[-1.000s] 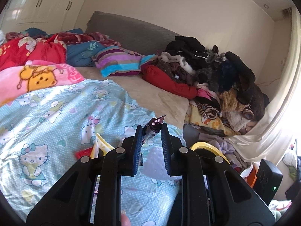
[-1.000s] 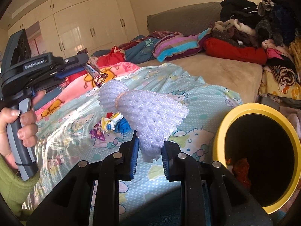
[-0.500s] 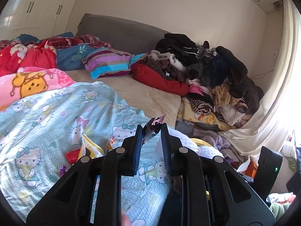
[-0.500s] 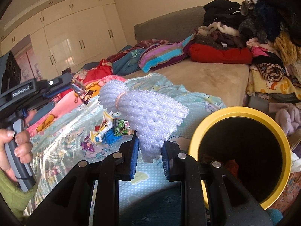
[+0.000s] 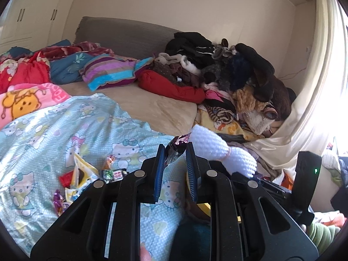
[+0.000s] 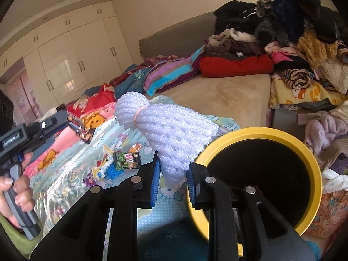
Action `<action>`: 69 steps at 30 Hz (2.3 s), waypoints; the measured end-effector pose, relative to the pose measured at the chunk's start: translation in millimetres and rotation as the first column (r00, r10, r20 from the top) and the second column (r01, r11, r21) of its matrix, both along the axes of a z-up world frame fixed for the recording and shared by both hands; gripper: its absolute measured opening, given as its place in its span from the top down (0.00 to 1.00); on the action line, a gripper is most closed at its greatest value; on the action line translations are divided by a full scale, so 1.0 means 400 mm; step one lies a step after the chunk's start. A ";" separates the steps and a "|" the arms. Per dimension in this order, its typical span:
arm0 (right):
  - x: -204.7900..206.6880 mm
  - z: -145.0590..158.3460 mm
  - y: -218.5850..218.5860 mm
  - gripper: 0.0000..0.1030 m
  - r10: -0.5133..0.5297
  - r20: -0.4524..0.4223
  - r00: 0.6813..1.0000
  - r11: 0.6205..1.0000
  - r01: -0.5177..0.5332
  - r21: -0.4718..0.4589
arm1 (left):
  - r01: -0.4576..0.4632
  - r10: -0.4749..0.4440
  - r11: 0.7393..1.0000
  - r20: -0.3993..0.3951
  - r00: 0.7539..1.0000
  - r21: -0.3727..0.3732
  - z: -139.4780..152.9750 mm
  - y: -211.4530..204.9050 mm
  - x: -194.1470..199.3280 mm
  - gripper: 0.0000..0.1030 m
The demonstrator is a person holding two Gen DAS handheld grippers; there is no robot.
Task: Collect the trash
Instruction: 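Carry the wrapper and foam net over the yellow-rimmed bin with both tools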
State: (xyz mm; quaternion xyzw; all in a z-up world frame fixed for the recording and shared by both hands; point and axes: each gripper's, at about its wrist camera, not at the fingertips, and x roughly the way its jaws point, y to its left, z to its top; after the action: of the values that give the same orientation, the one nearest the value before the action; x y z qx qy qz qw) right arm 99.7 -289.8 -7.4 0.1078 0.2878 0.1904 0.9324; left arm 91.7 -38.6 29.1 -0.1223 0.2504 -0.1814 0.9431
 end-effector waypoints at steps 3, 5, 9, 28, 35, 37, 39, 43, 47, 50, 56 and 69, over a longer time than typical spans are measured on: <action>0.005 0.000 -0.033 0.79 -0.030 0.001 1.000 0.999 0.030 0.011 | 0.025 -0.025 1.000 -0.007 1.000 0.000 -0.003 -0.030 -0.002 0.87; 0.007 -0.002 -0.054 0.79 -0.049 -0.001 0.999 0.999 0.049 0.019 | 0.043 -0.043 0.999 -0.006 0.999 0.008 -0.003 -0.053 -0.004 0.87; 0.010 -0.006 -0.095 0.79 -0.087 -0.006 0.996 0.996 0.087 0.032 | 0.085 -0.085 0.996 -0.009 0.996 0.023 -0.003 -0.099 -0.006 0.87; 0.031 -0.050 -0.239 0.79 -0.218 -0.058 0.974 0.973 0.222 0.071 | 0.197 -0.195 0.979 -0.038 0.980 0.049 -0.036 -0.251 -0.009 0.87; 0.039 -0.075 -0.284 0.79 -0.265 -0.078 0.961 0.961 0.270 0.065 | 0.235 -0.233 0.971 -0.046 0.971 0.053 -0.050 -0.300 -0.006 0.87; 0.043 -0.083 -0.298 0.79 -0.279 -0.084 0.957 0.957 0.284 0.060 | 0.243 -0.240 0.968 -0.052 0.969 0.056 -0.059 -0.316 -0.003 0.87; 0.045 -0.092 -0.312 0.79 -0.293 -0.093 0.952 0.953 0.298 0.056 | 0.251 -0.248 0.966 -0.061 0.967 0.054 -0.067 -0.330 0.000 0.87; 0.049 -0.108 -0.332 0.79 -0.314 -0.108 0.943 0.947 0.319 0.039 | 0.263 -0.259 0.963 -0.074 0.963 0.059 -0.087 -0.354 0.007 0.87; 0.056 -0.131 -0.345 0.79 -0.329 -0.136 0.935 0.942 0.335 0.026 | 0.268 -0.262 0.961 -0.090 0.961 0.061 -0.105 -0.368 0.021 0.87; 0.061 -0.148 -0.354 0.79 -0.335 -0.155 0.929 0.940 0.342 0.017 | 0.272 -0.265 0.960 -0.106 0.958 0.061 -0.122 -0.380 0.031 0.87; 0.075 -0.179 -0.364 0.79 -0.323 -0.195 0.926 0.944 0.331 0.009 | 0.286 -0.275 0.955 -0.129 0.953 0.076 -0.154 -0.410 0.048 0.87; 0.095 -0.237 -0.373 0.73 -0.298 -0.270 0.916 0.948 0.316 0.025 | 0.278 -0.259 0.956 -0.176 0.950 0.094 -0.220 -0.454 0.121 0.86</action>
State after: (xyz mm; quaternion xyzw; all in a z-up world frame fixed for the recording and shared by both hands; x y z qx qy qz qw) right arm 137.6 -439.2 -102.3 0.2074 0.3819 0.0353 0.9000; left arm 139.9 -220.3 -58.9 -0.0455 0.3506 -0.2825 0.8917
